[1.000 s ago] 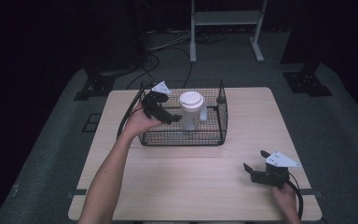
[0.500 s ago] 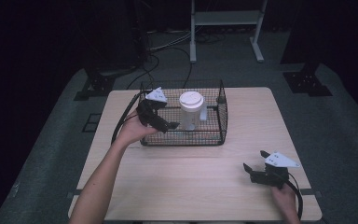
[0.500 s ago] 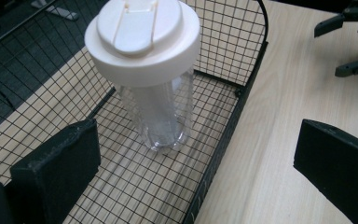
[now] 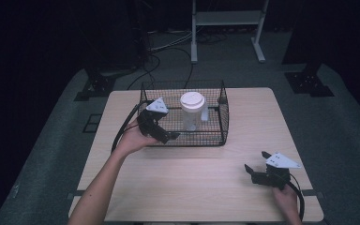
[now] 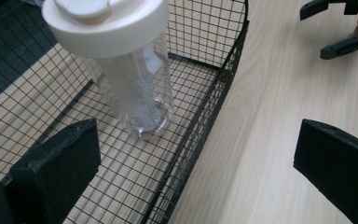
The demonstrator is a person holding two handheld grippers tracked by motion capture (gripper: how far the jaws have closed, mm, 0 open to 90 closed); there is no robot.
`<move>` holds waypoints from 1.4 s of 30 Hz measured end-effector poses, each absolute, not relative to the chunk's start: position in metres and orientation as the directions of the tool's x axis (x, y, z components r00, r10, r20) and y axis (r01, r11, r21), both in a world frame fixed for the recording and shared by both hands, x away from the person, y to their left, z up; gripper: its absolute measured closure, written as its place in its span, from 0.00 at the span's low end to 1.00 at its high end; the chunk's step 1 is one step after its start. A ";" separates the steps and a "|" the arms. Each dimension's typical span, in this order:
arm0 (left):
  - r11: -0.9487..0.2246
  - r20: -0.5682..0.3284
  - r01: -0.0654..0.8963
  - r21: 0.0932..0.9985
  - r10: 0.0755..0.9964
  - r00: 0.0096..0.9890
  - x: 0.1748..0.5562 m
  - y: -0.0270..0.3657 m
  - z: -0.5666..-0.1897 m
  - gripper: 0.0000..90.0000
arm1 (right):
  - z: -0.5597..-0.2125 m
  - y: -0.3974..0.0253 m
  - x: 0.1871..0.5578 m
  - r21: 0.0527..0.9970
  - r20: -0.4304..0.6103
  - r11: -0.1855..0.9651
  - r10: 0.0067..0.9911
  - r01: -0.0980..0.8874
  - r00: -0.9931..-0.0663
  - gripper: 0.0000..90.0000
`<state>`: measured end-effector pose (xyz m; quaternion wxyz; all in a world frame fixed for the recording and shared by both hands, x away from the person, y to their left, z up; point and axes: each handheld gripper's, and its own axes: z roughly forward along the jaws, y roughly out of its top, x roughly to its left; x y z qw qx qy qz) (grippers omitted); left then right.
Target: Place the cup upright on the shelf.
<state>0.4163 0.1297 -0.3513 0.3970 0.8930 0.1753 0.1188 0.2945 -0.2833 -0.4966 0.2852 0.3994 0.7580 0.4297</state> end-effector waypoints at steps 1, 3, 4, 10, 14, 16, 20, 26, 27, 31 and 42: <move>-0.623 0.075 0.216 0.752 0.407 0.910 0.415 0.130 -0.352 0.00 | -0.497 -0.283 0.294 0.879 -0.090 0.312 0.850 0.360 -0.518 0.15; -0.620 0.071 0.220 0.753 0.409 0.910 0.414 0.131 -0.354 0.00 | -0.497 -0.283 0.294 0.879 -0.090 0.312 0.851 0.360 -0.518 0.15; -0.618 0.068 0.221 0.755 0.409 0.910 0.413 0.131 -0.354 0.00 | -0.497 -0.283 0.294 0.879 -0.090 0.312 0.851 0.360 -0.518 0.15; -0.626 0.063 0.227 0.746 0.405 0.912 0.408 0.135 -0.358 0.00 | -0.497 -0.283 0.294 0.879 -0.090 0.312 0.850 0.360 -0.518 0.15; -0.622 0.060 0.228 0.749 0.407 0.912 0.404 0.135 -0.360 0.00 | -0.497 -0.283 0.294 0.879 -0.090 0.312 0.851 0.360 -0.518 0.15; -0.629 0.067 0.221 0.745 0.400 0.914 0.402 0.136 -0.361 0.00 | -0.497 -0.283 0.295 0.879 -0.091 0.313 0.850 0.359 -0.518 0.15; -0.626 0.062 0.221 0.748 0.398 0.915 0.397 0.137 -0.365 0.00 | -0.497 -0.283 0.294 0.879 -0.091 0.313 0.851 0.360 -0.518 0.15; -0.624 0.056 0.227 0.747 0.399 0.915 0.390 0.138 -0.374 0.00 | -0.497 -0.283 0.294 0.879 -0.092 0.313 0.851 0.360 -0.518 0.15; -0.622 0.054 0.227 0.749 0.398 0.916 0.389 0.139 -0.375 0.00 | -0.497 -0.283 0.294 0.879 -0.092 0.313 0.851 0.360 -0.518 0.15; -0.618 0.045 0.231 0.752 0.397 0.917 0.384 0.140 -0.380 0.00 | -0.497 -0.283 0.294 0.879 -0.087 0.309 0.852 0.362 -0.516 0.15; -0.617 0.034 0.242 0.749 0.400 0.916 0.374 0.143 -0.395 0.00 | -0.497 -0.283 0.294 0.878 -0.090 0.313 0.851 0.362 -0.517 0.15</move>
